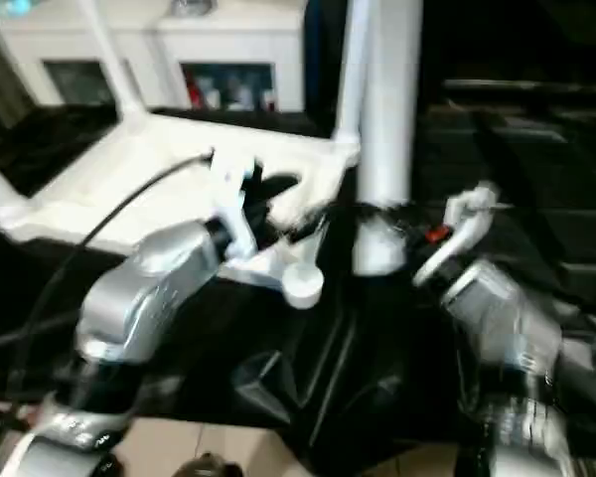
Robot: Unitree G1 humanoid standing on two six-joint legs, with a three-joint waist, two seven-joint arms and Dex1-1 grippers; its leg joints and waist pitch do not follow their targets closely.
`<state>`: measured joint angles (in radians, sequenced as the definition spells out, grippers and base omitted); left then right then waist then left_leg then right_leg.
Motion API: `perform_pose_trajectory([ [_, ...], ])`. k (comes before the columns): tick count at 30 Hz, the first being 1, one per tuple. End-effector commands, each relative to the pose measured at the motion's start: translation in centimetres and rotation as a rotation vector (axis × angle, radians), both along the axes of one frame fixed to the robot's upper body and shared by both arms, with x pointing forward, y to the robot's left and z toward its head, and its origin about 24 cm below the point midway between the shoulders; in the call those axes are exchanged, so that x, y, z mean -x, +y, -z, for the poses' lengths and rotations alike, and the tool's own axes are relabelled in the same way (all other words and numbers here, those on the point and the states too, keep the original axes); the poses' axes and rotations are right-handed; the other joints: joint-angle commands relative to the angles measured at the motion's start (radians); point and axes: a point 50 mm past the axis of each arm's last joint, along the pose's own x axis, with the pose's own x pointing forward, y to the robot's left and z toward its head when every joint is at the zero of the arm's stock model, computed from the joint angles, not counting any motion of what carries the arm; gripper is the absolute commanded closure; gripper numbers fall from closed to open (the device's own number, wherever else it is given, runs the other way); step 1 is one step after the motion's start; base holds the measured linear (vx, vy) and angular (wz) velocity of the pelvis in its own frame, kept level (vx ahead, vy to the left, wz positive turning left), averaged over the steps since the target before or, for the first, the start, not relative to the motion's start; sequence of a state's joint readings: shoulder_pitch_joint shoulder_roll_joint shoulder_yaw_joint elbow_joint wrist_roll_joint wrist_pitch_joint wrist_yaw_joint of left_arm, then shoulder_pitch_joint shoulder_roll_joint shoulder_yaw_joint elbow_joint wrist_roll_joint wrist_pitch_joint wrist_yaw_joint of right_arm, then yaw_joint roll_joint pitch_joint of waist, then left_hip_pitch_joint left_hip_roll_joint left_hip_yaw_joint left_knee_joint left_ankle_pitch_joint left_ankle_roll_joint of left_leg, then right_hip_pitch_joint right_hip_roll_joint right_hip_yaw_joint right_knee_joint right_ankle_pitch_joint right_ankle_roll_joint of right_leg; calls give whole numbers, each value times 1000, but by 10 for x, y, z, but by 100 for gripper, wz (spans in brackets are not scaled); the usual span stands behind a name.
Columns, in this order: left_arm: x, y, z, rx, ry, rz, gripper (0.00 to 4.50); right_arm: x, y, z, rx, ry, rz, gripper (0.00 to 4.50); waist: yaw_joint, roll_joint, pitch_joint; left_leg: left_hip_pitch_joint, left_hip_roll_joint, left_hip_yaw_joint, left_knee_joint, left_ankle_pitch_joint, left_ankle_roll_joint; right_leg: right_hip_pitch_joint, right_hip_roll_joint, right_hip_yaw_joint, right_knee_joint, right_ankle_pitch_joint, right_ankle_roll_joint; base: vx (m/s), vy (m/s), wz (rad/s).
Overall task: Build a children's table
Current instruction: Pick table leg
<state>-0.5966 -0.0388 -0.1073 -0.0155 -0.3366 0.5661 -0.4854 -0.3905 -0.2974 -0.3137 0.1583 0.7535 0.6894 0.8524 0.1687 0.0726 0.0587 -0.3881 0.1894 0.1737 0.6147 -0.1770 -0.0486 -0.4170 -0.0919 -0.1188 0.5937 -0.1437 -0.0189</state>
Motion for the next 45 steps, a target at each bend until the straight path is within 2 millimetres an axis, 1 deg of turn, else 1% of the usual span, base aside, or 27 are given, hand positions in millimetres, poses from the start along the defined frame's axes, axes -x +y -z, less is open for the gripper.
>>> perform_pose_trajectory([
  [1,-3,-1,-6,65,27,-1,0,13,5,-15,-40,-63,-78,264,0,-31,-71,17,32,-11,-71,-235,62,50,-61,39,-104,-514,-74,0,0,0],
  [2,-3,-2,-7,77,31,1,0,14,6,-15,-45,-66,-84,264,1,-33,-66,20,28,-11,-71,-251,54,45,-62,38,-113,-563,-48,0,0,0],
  [3,-4,-5,-11,139,64,9,0,21,9,-18,-60,-72,-109,264,-2,-35,-64,18,27,-13,-73,-256,48,46,-62,36,-120,-589,-27,0,0,0],
  [5,-5,-8,-15,196,100,18,0,26,14,-19,-40,-66,-130,264,-3,-38,-67,16,27,-15,-74,-252,41,48,-62,32,-121,-585,-12,0,0,0],
  [6,-5,-9,-16,225,121,28,0,27,16,-19,-28,-61,-145,264,-2,-37,-69,13,31,-20,-77,-246,38,52,-63,30,-118,-565,-10,0,0,0],
  [8,-4,-11,-18,247,133,35,0,28,19,-18,-12,-57,-157,264,-8,-37,-68,4,33,-24,-83,-244,39,57,-65,29,-116,-536,-8,0,0,0],
  [9,-4,-11,-18,257,134,42,0,28,20,-18,-7,-56,-159,264,-11,-42,-72,8,32,-22,-81,-238,40,55,-66,30,-116,-528,-3,0,0,0],
  [11,-1,-12,-21,293,142,76,0,26,21,-18,12,-52,-151,264,-14,-42,-72,9,30,-19,-79,-226,42,52,-67,33,-118,-521,-10,0,0,0],
  [12,1,-11,-22,306,146,84,0,26,23,-18,21,-53,-151,264,-15,-47,-73,9,29,-17,-78,-212,44,53,-67,34,-117,-509,-15,0,0,0],
  [14,1,-9,-22,308,150,83,0,25,24,-18,23,-51,-150,264,-11,-46,-76,9,30,-16,-78,-190,47,54,-68,36,-114,-488,-23,0,0,0],
  [15,2,-8,-21,309,158,78,0,25,26,-18,22,-48,-149,264,-10,-41,-79,8,32,-17,-77,-175,48,56,-67,37,-109,-463,-28,0,0,0],
  [16,2,-8,-21,309,158,78,0,25,26,-18,22,-48,-149,264,-10,-43,-79,7,32,-16,-77,-166,49,57,-66,38,-108,-448,-31,0,0,0],
  [18,3,-5,-20,315,176,68,28,27,28,-18,23,-41,-152,264,-4,-47,-84,5,33,-15,-75,-130,56,60,-67,40,-98,-396,-49,0,0,0],
  [20,3,-4,-18,318,197,55,35,30,30,-16,26,-36,-160,264,1,-50,-85,4,33,-13,-73,-102,63,62,-65,43,-93,-360,-59,0,0,0],
  [21,3,-4,-18,318,197,55,41,30,30,-16,26,-36,-160,264,4,-49,-85,4,34,-13,-73,-95,66,62,-64,43,-91,-351,-62,0,0,0],
  [22,1,-3,-15,312,217,31,73,31,32,-15,30,-29,-166,264,4,-48,-86,5,35,-13,-73,-95,65,61,-64,43,-90,-347,-65,0,0,0],
  [27,0,-3,-8,294,259,34,82,32,37,-17,32,-30,-194,264,2,-48,-81,8,35,-12,-76,-130,52,59,-65,43,-99,-403,-47,0,0,0],
  [28,0,-3,-8,294,256,39,119,31,37,-16,40,-27,-195,264,1,-48,-80,8,34,-12,-77,-139,48,59,-65,42,-102,-421,-39,0,0,0],
  [31,1,-2,-10,310,251,44,119,30,37,-14,57,-19,-193,264,1,-52,-80,8,32,-12,-77,-146,40,60,-66,41,-105,-443,-22,0,0,0],
  [33,2,-1,-10,315,250,42,159,31,37,-13,60,-15,-193,264,1,-55,-81,7,33,-13,-77,-137,42,60,-66,42,-102,-432,-23,0,0,0],
  [35,2,0,-11,316,248,39,167,31,37,-12,62,-12,-195,264,1,-55,-82,6,34,-13,-77,-129,43,60,-65,42,-100,-416,-24,0,0,0],
  [36,2,0,-11,318,249,38,167,31,37,-12,64,-11,-197,264,0,-59,-82,6,34,-12,-77,-127,45,60,-64,42,-100,-412,-23,0,0,0],
  [37,2,1,-11,326,250,39,175,31,37,-13,66,-10,-199,264,1,-58,-83,6,34,-12,-76,-120,46,61,-65,43,-98,-400,-28,0,0,0],
  [38,2,1,-12,332,249,41,208,30,37,-13,67,-10,-202,264,2,-58,-83,6,33,-12,-75,-117,47,61,-65,43,-98,-395,-32,0,0,0],
  [42,2,1,-13,335,246,49,216,29,38,-13,81,-9,-209,264,2,-58,-83,7,34,-12,-75,-119,46,61,-66,43,-97,-399,-36,0,0,0],
  [44,1,1,-15,331,245,50,230,27,39,-15,99,-12,-216,264,0,-61,-82,7,34,-11,-76,-123,44,62,-64,43,-98,-402,-32,0,0,0],
  [45,1,1,-15,328,242,51,243,26,39,-15,108,-15,-215,229,1,-60,-82,7,34,-11,-76,-121,43,62,-65,44,-98,-403,-30,0,0,0],
])
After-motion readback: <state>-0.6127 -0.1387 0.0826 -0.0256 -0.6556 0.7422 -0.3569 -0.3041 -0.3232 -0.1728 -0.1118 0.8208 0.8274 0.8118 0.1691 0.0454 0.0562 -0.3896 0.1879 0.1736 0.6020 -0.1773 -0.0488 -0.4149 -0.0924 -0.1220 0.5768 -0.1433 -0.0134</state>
